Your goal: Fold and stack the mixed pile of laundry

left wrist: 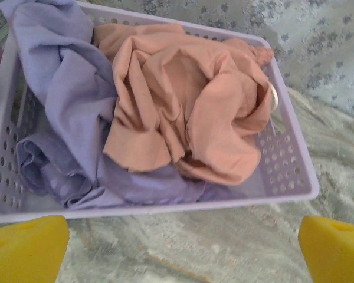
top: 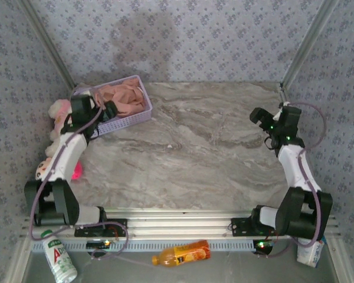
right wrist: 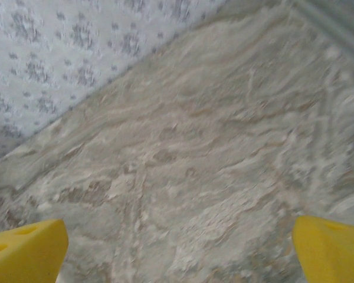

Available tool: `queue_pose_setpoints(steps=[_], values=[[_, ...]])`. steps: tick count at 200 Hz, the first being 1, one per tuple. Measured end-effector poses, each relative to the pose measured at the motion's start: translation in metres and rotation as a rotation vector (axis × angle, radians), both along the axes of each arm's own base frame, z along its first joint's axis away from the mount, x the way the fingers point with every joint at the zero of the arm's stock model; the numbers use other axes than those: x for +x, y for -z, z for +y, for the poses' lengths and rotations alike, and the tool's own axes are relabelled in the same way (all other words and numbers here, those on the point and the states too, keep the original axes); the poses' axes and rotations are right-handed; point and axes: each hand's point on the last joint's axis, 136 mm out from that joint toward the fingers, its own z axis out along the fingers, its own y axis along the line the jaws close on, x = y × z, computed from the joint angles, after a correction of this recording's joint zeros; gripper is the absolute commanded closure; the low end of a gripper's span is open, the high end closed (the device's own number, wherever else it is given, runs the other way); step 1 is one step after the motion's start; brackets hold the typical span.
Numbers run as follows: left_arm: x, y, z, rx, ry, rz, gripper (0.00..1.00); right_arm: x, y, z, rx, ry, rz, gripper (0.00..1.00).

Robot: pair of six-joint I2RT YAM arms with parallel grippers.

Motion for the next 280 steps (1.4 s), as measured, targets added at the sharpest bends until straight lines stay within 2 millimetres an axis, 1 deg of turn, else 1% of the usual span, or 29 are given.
queue_pose_setpoints(steps=[24, 44, 57, 71, 87, 93, 99, 111, 118, 131, 137, 147, 151, 161, 169, 177, 197, 214, 226, 247, 257, 259, 263, 267, 268, 280], values=[[0.033, 0.002, 0.004, -0.030, -0.054, 0.063, 0.00, 0.010, 0.011, 0.015, 0.037, -0.027, 0.070, 0.00], [0.065, 0.011, 0.010, -0.042, -0.110, 0.117, 0.00, 0.019, 0.018, 0.027, 0.050, -0.048, 0.118, 0.00], [0.086, 0.022, 0.014, -0.049, -0.143, 0.153, 0.00, 0.027, 0.020, 0.036, 0.046, -0.063, 0.135, 0.00], [0.106, 0.038, 0.016, -0.054, -0.169, 0.196, 0.00, 0.034, 0.021, 0.044, 0.031, -0.074, 0.150, 0.00], [0.124, 0.061, 0.017, -0.046, -0.187, 0.247, 0.07, 0.039, 0.021, 0.052, 0.012, -0.082, 0.156, 0.00], [0.130, 0.068, 0.016, -0.044, -0.189, 0.264, 0.13, 0.040, 0.020, 0.053, 0.006, -0.081, 0.158, 0.00], [0.137, 0.076, 0.014, -0.041, -0.189, 0.283, 0.22, 0.040, 0.020, 0.054, 0.000, -0.080, 0.158, 0.00], [0.148, 0.090, 0.010, -0.041, -0.183, 0.310, 0.47, 0.041, 0.018, 0.054, -0.010, -0.072, 0.158, 0.00], [0.153, 0.096, 0.007, -0.047, -0.181, 0.324, 0.60, 0.042, 0.017, 0.053, -0.015, -0.067, 0.156, 0.00], [0.159, 0.103, 0.002, -0.061, -0.172, 0.339, 0.82, 0.043, 0.014, 0.051, -0.022, -0.058, 0.154, 0.00], [0.160, 0.102, -0.001, -0.069, -0.164, 0.343, 0.90, 0.043, 0.013, 0.050, -0.024, -0.055, 0.153, 0.00], [0.162, 0.099, -0.003, -0.079, -0.154, 0.342, 0.97, 0.044, 0.011, 0.049, -0.029, -0.049, 0.151, 0.00], [0.163, 0.095, -0.005, -0.086, -0.148, 0.338, 1.00, 0.044, 0.010, 0.049, -0.031, -0.047, 0.150, 0.00], [0.166, 0.082, -0.009, -0.101, -0.139, 0.322, 1.00, 0.044, 0.010, 0.048, -0.032, -0.045, 0.152, 0.00], [0.169, 0.069, -0.014, -0.107, -0.122, 0.303, 1.00, 0.043, 0.010, 0.048, -0.035, -0.046, 0.156, 0.00], [0.173, 0.052, -0.021, -0.116, -0.102, 0.272, 1.00, 0.042, 0.012, 0.049, -0.037, -0.047, 0.163, 0.00], [0.180, 0.005, -0.047, -0.149, -0.030, 0.180, 1.00, 0.040, 0.011, 0.049, -0.038, -0.050, 0.177, 0.00], [0.175, -0.032, -0.074, -0.184, 0.046, 0.118, 1.00, 0.041, 0.005, 0.049, -0.039, -0.051, 0.170, 0.00], [0.165, -0.058, -0.096, -0.213, 0.112, 0.080, 1.00, 0.039, 0.002, 0.048, -0.041, -0.052, 0.166, 0.00], [0.137, -0.118, -0.144, -0.267, 0.259, -0.012, 1.00, 0.033, -0.009, 0.041, -0.035, -0.037, 0.153, 0.00], [0.118, -0.150, -0.174, -0.289, 0.350, -0.067, 1.00, 0.028, -0.019, 0.032, -0.030, -0.018, 0.127, 0.00], [0.116, -0.155, -0.178, -0.291, 0.361, -0.076, 1.00, 0.028, -0.020, 0.031, -0.029, -0.017, 0.123, 0.00], [0.106, -0.168, -0.194, -0.298, 0.408, -0.101, 1.00, 0.025, -0.024, 0.027, -0.024, -0.005, 0.114, 0.00], [0.098, -0.179, -0.205, -0.304, 0.442, -0.124, 1.00, 0.022, -0.026, 0.024, -0.021, 0.003, 0.106, 0.00], [0.094, -0.184, -0.211, -0.306, 0.459, -0.135, 1.00, 0.021, -0.028, 0.022, -0.021, 0.009, 0.103, 0.00], [0.064, -0.215, -0.253, -0.330, 0.585, -0.195, 1.00, 0.011, -0.035, 0.010, -0.009, 0.042, 0.079, 0.00]])
